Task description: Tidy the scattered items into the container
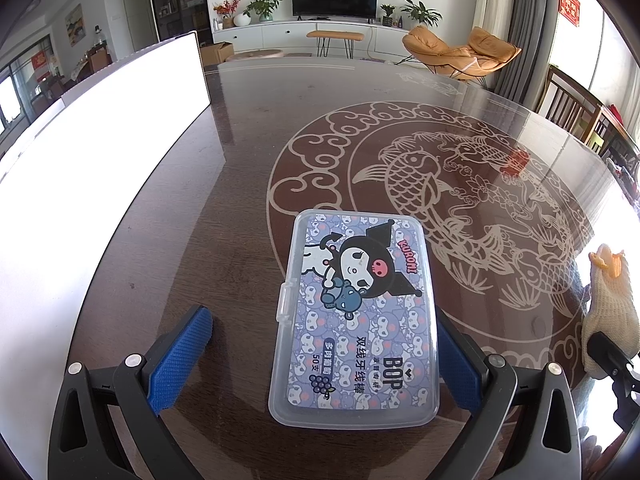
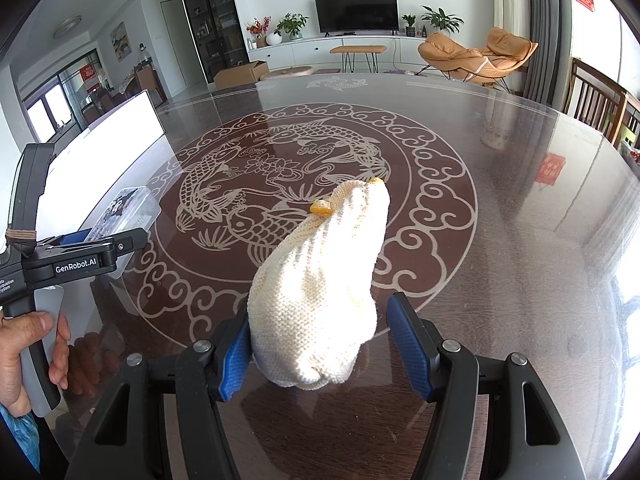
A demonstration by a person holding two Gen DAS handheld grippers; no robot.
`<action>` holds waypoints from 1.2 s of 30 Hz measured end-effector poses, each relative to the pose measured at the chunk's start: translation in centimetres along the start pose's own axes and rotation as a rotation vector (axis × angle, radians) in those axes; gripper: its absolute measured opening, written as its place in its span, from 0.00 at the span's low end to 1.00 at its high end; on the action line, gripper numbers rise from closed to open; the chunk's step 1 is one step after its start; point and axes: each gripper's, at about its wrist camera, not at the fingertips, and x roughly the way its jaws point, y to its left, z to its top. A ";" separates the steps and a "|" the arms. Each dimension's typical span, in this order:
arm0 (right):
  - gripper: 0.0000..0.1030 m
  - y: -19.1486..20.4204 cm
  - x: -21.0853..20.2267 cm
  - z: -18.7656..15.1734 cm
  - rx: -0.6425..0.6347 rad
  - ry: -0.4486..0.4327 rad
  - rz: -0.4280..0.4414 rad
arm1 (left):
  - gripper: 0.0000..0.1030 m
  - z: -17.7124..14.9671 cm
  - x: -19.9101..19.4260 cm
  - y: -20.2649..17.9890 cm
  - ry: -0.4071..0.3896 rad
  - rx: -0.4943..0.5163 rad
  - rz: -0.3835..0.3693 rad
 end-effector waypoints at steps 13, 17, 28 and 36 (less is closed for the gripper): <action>0.31 0.4 -5.8 -1.5 -0.021 -0.050 0.004 | 0.58 -4.3 -6.3 -2.6 -0.007 0.061 -0.226; 0.31 1.4 -6.8 -3.4 -0.041 -0.019 0.040 | 0.58 -6.4 -8.3 -2.4 0.002 0.030 -0.271; 0.32 12.0 -8.6 -0.5 -0.270 -0.048 0.212 | 0.58 -4.1 -16.5 8.9 -0.080 -0.097 -0.279; 0.32 27.1 -7.9 11.6 -0.498 -0.121 0.445 | 0.58 5.1 -20.1 23.6 -0.184 -0.198 -0.020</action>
